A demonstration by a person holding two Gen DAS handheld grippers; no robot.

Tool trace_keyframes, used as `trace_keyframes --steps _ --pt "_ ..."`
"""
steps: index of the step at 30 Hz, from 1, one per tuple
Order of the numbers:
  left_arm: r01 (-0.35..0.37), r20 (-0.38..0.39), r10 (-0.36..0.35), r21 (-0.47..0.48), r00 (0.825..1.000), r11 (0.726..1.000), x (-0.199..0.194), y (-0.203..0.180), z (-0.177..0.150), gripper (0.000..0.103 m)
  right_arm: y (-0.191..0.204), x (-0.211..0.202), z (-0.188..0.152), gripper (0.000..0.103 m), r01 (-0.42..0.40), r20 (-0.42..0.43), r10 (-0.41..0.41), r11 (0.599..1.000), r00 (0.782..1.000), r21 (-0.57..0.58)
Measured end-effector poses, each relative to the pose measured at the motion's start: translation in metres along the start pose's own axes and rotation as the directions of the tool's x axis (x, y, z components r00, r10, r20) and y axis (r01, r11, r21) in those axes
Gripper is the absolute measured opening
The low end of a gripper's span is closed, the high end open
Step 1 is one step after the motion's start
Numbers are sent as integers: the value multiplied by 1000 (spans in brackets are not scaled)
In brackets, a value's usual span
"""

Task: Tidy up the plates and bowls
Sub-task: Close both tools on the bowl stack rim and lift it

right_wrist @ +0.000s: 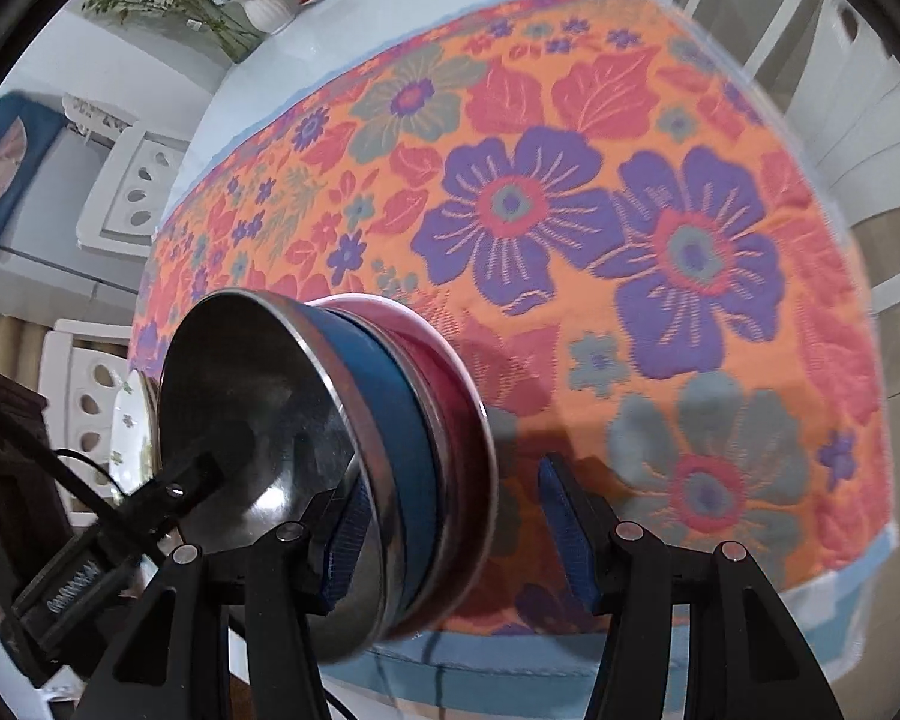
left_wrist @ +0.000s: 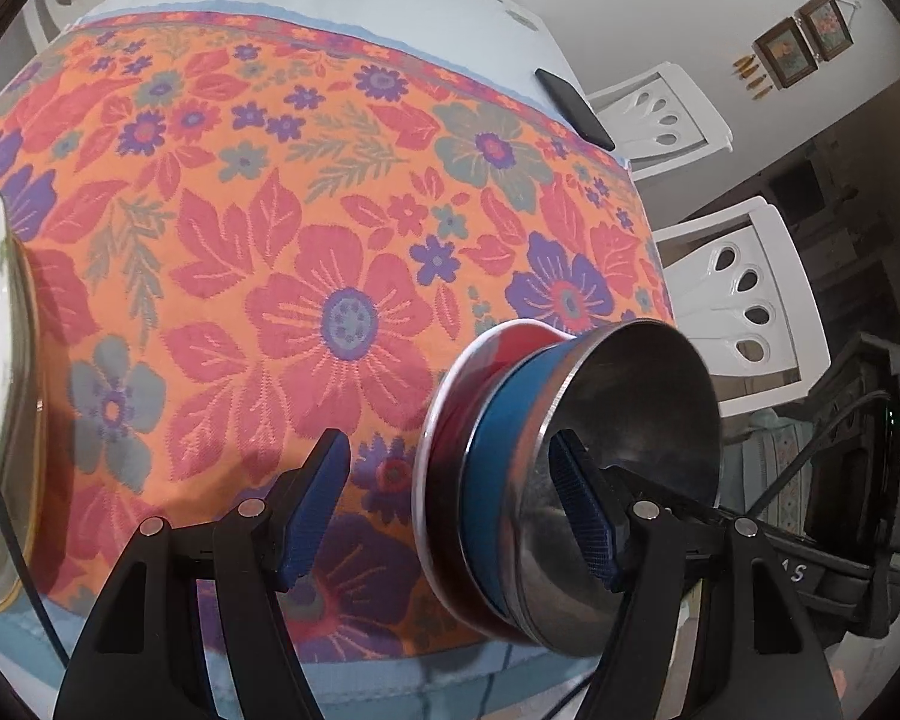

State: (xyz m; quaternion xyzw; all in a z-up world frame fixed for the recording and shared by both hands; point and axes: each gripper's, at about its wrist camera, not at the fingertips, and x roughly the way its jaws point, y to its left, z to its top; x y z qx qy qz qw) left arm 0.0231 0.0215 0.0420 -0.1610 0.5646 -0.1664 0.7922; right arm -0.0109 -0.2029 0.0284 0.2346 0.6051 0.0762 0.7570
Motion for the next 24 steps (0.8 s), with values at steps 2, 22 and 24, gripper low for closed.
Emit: trace_keyframes --steps 2,22,24 --pt "6 -7 -6 9 1000 1000 4 -1 0 64 0 4 1 53 -7 -4 7 1000 1000 1" --pt "21 -9 -21 -6 1000 1000 8 -9 -5 38 15 8 -2 52 -40 4 40 996 999 -74" --pt "16 4 -16 -10 1000 1000 2 -9 -5 38 20 4 -1 52 -37 11 38 996 999 -78"
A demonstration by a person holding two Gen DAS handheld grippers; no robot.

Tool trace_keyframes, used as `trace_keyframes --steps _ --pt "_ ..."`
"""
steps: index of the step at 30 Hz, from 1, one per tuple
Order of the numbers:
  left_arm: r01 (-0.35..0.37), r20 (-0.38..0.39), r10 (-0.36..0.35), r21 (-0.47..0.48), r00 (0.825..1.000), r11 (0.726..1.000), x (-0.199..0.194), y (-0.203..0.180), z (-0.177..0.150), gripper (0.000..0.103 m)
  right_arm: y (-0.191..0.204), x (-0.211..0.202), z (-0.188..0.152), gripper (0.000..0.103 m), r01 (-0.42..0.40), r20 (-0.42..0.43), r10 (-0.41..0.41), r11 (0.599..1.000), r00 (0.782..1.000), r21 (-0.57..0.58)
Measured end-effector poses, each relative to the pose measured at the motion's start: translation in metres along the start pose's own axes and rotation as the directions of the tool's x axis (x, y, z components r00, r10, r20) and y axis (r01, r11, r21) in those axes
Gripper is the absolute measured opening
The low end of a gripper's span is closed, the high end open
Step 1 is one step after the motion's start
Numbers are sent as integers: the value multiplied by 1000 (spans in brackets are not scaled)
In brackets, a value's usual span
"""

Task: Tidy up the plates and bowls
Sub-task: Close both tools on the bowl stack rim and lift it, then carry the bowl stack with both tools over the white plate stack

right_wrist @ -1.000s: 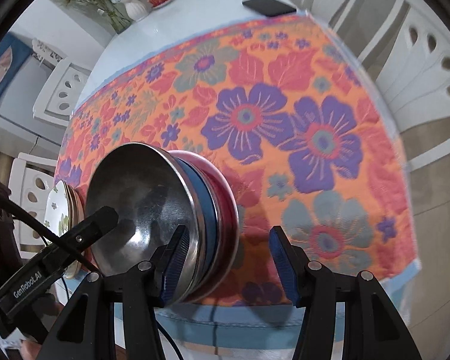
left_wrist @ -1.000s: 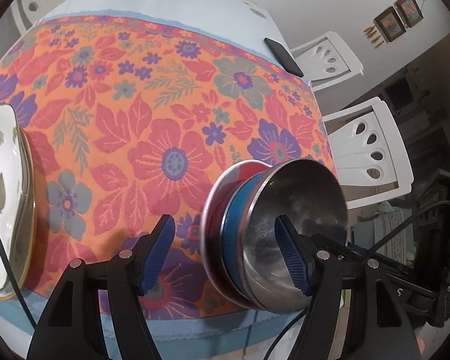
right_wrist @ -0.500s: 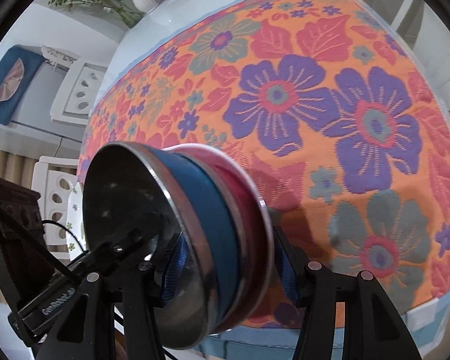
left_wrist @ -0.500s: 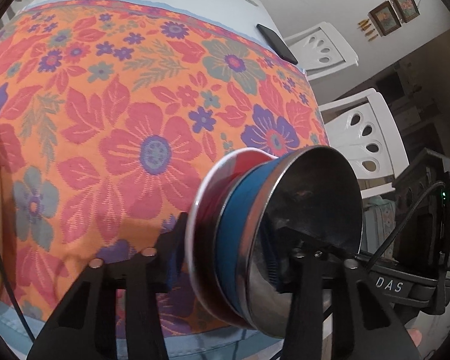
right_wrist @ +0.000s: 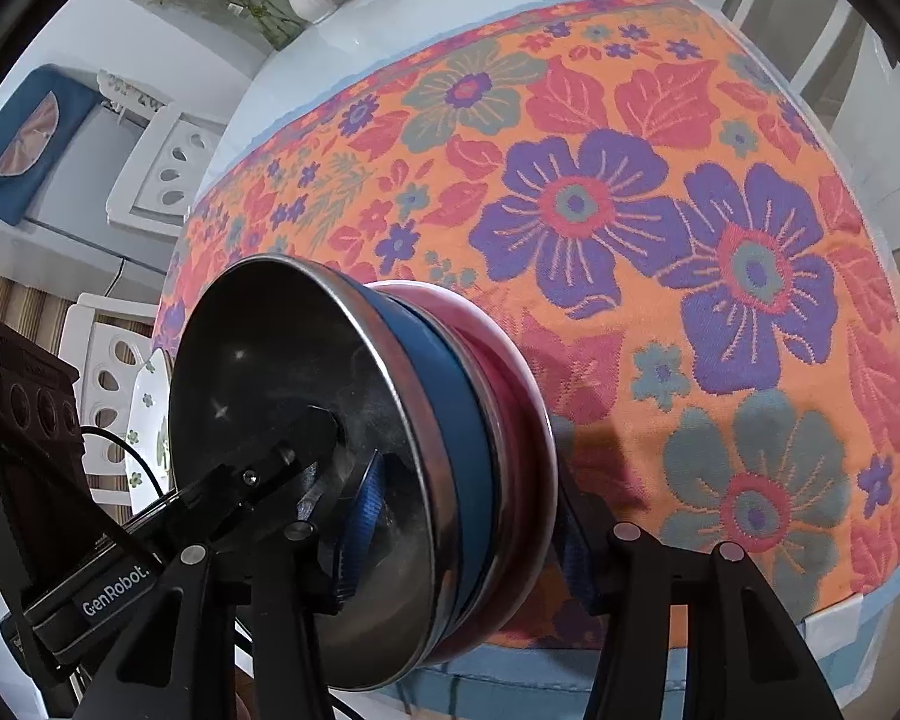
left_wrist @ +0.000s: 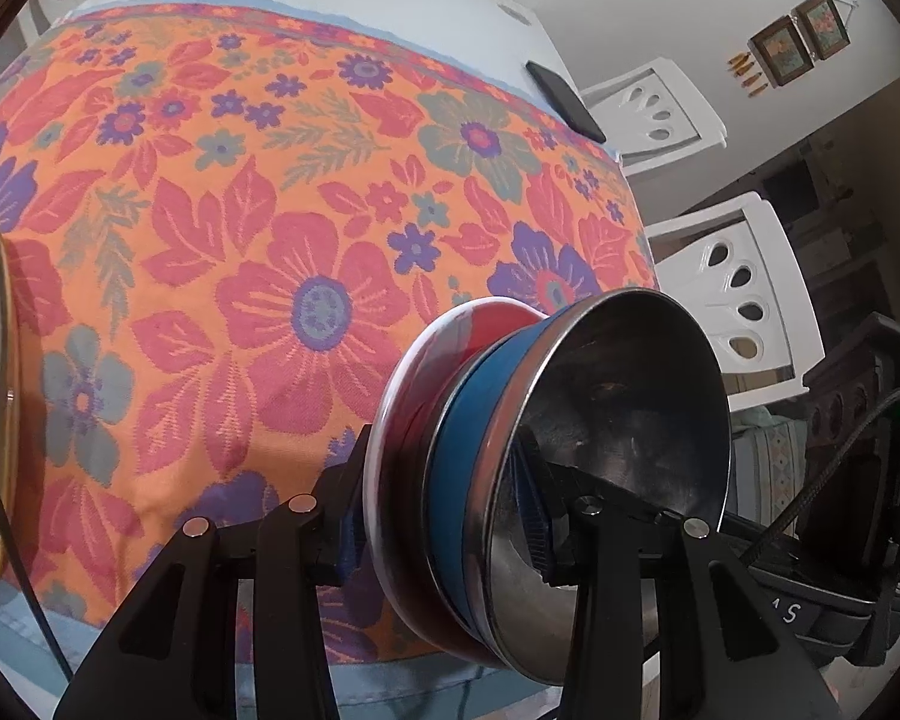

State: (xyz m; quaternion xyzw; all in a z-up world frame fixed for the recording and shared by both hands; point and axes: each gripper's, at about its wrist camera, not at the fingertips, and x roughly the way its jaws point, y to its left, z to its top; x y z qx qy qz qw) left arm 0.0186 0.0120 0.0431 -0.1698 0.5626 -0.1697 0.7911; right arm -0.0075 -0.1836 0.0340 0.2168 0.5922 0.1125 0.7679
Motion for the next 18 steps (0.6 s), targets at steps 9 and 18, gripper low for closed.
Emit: trace_keyframes --steps 9,18 --pt "10 112 -9 -10 994 1000 -58 7 19 38 53 -28 14 52 -5 68 10 998 998 -69" --pt "-29 207 29 -4 978 1000 -140 65 42 38 156 -23 17 52 -60 119 77 989 990 -137"
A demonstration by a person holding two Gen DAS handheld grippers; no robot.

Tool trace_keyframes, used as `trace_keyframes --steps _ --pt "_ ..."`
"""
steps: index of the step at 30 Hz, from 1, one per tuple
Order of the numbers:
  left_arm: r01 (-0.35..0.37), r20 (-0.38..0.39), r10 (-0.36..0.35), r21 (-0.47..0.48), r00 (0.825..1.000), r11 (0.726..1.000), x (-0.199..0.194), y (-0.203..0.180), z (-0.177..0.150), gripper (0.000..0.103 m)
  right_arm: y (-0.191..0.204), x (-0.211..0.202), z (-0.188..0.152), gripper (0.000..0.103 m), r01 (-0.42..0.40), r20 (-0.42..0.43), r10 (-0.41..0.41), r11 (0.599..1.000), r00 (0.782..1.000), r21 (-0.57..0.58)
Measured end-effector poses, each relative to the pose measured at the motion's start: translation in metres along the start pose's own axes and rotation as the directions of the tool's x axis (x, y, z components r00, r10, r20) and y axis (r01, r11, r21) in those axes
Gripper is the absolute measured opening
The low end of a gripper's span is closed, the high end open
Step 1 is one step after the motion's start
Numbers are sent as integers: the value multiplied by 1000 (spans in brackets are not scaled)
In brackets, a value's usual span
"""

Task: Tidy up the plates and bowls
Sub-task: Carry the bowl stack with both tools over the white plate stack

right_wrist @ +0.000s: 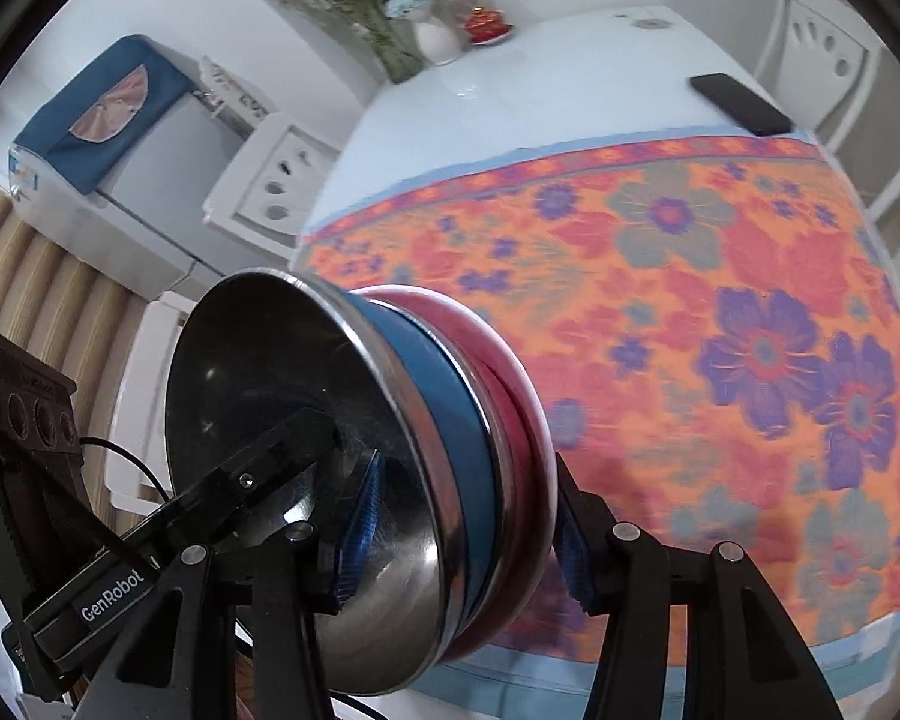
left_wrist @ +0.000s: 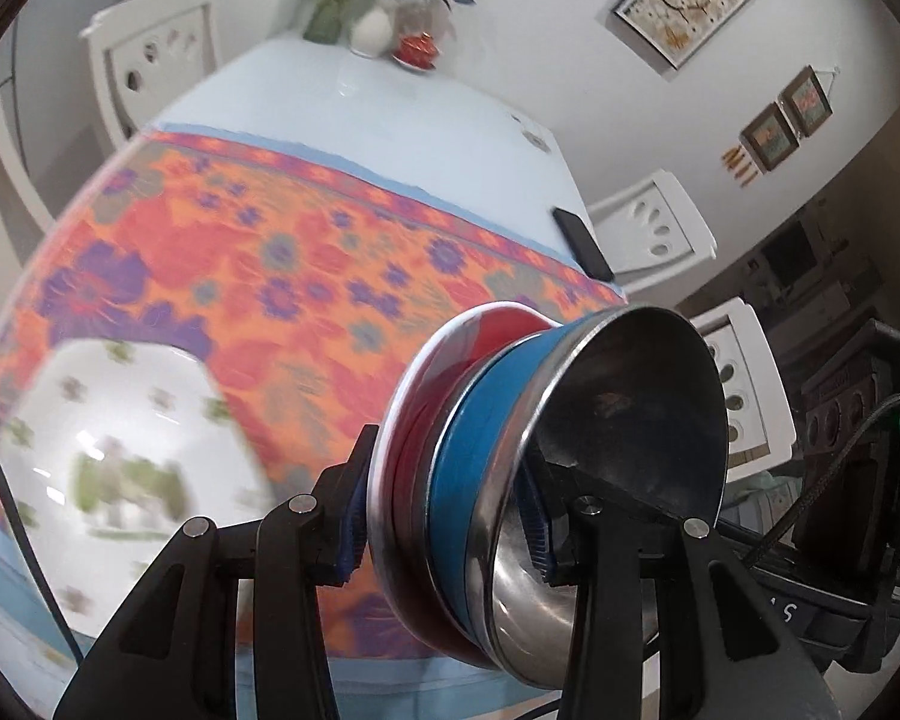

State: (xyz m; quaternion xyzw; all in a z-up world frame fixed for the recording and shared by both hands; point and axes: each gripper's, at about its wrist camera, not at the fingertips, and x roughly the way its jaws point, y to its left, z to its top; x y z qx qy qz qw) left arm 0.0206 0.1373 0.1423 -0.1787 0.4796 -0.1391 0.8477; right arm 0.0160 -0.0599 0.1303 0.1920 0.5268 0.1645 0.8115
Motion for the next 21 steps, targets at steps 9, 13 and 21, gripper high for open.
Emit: trace_keyframes --steps 9,13,21 --pt "-52 -42 51 -10 998 999 -37 105 10 38 91 67 -17 52 -26 -50 26 1000 998 17" --pt "-53 -66 51 -30 997 998 -40 140 6 38 115 98 -27 52 -8 -87 10 1000 996 21" --pt "-29 -129 21 -59 991 998 -29 178 -6 38 128 132 -40 52 58 -151 -51 998 987 39"
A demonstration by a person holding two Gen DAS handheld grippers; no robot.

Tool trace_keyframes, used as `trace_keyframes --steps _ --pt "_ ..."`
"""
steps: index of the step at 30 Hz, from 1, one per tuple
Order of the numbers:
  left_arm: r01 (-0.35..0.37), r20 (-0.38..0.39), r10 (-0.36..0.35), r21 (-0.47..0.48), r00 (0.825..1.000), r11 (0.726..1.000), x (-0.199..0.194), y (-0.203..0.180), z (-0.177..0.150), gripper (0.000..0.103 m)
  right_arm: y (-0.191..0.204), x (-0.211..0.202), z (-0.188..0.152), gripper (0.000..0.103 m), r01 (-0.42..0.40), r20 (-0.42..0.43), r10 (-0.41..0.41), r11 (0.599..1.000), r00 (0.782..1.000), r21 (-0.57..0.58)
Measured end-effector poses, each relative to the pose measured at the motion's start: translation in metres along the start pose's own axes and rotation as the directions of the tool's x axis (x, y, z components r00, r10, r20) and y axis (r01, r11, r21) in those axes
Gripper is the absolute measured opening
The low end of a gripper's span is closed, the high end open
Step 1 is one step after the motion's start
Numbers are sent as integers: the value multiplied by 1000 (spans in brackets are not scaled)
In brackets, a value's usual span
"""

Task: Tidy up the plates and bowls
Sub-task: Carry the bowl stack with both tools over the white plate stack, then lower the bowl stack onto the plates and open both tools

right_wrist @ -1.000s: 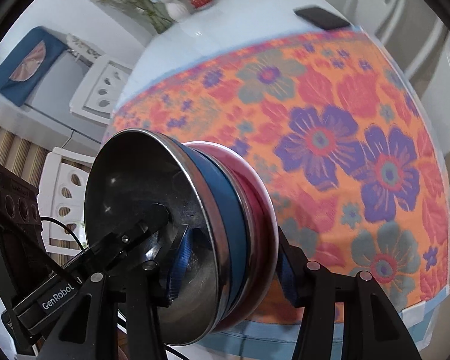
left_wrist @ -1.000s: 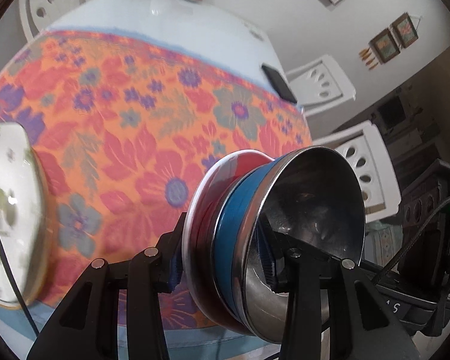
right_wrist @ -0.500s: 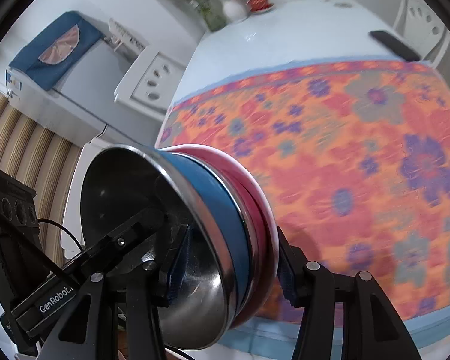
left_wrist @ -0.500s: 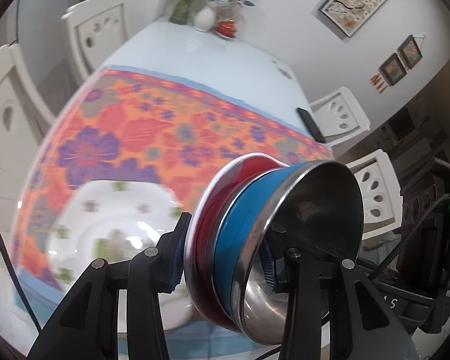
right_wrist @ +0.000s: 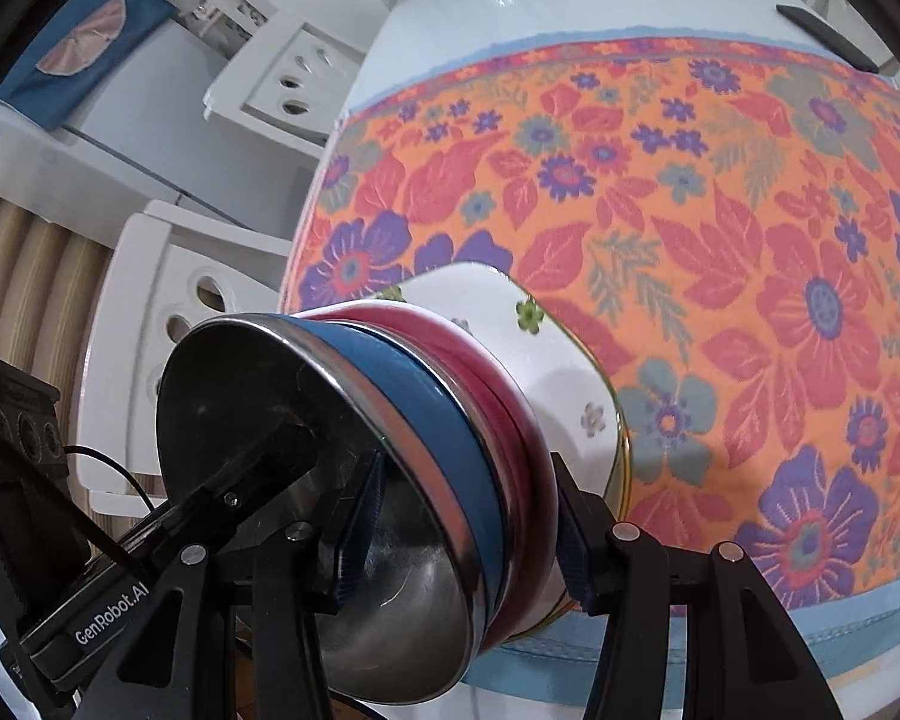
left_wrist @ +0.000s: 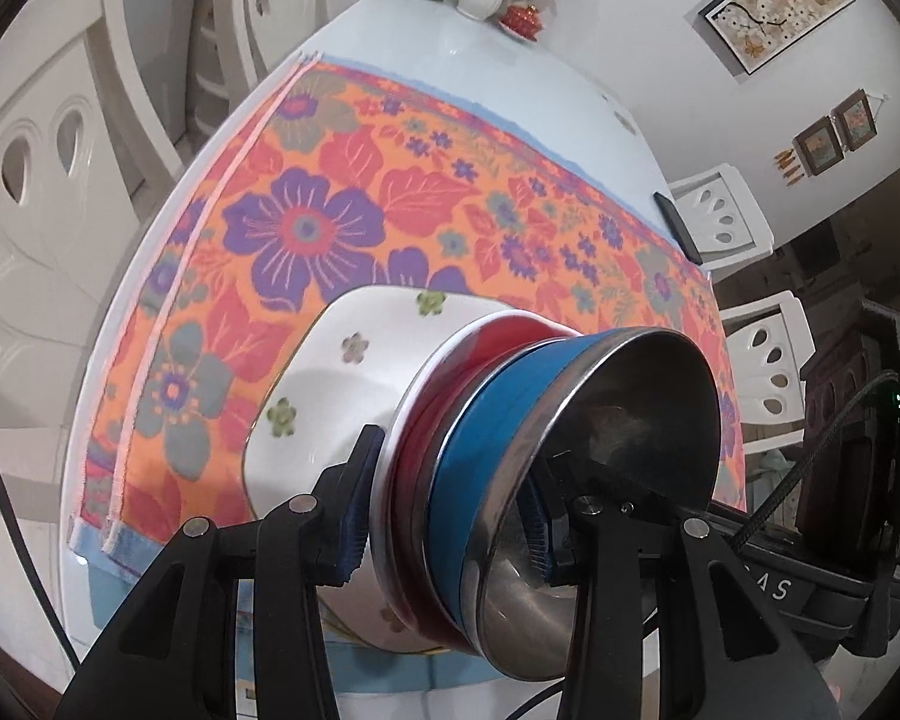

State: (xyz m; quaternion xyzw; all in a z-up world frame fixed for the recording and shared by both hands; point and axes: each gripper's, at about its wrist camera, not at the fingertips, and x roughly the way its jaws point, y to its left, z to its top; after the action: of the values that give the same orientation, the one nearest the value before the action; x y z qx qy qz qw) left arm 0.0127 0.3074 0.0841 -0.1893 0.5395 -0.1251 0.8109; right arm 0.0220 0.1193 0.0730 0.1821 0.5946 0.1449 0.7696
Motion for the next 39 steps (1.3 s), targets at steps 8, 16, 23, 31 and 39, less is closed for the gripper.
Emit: trace_keyframes --steps 8,16,23,31,39 --pt "10 -39 -9 7 999 1000 9 10 2 38 0 7 5 51 24 -6 -24 1000 1000 21" --pt "-21 34 19 54 999 998 -15 11 14 40 -2 -11 9 51 14 39 -15 999 999 34" --pt "-7 99 -1 76 995 997 -48 4 23 40 27 -56 7 51 61 159 -50 996 986 -67" --pt "-25 213 -13 174 977 984 -96 -35 22 44 66 -103 -10 51 127 282 -75 977 956 -169" --pt "-164 331 105 154 938 974 -140 -45 15 63 69 -119 -28 53 130 264 -111 990 958 -53"
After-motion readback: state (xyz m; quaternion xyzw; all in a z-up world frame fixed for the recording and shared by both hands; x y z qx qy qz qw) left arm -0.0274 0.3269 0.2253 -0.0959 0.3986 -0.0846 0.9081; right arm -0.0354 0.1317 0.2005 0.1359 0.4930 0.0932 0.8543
